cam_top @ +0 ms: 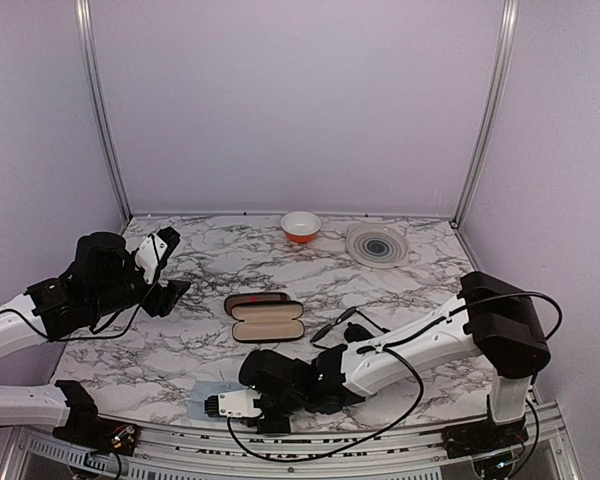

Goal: Organize the sunglasses
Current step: Pick up the corner of the glasses cleaning cloth from the center of the board.

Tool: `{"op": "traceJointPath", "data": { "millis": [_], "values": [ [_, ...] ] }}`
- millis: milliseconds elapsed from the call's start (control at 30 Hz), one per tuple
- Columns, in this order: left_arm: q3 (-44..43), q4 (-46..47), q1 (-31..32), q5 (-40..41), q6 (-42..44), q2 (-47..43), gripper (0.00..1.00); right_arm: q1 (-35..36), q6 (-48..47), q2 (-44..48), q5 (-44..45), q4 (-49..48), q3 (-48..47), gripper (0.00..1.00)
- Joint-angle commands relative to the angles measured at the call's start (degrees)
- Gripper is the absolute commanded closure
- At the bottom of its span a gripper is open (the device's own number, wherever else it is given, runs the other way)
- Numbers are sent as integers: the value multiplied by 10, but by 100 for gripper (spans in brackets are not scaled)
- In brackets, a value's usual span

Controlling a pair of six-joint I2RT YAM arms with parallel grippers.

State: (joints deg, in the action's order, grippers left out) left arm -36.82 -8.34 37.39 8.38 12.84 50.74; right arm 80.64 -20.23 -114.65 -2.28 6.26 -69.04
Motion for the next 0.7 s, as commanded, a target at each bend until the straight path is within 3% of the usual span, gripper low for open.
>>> {"op": "traceJointPath", "data": {
  "millis": [0,367,667],
  "values": [
    [-3,8,-2,-2,-4,-8,28,-16,0,-17,9,26,-12,78],
    [-3,8,-2,-2,-4,-6,28,-31,3,-28,-16,35,-9,99],
    [-6,3,-1,-20,-6,-4,29,-35,19,36,-27,16,27,100]
  ]
}}
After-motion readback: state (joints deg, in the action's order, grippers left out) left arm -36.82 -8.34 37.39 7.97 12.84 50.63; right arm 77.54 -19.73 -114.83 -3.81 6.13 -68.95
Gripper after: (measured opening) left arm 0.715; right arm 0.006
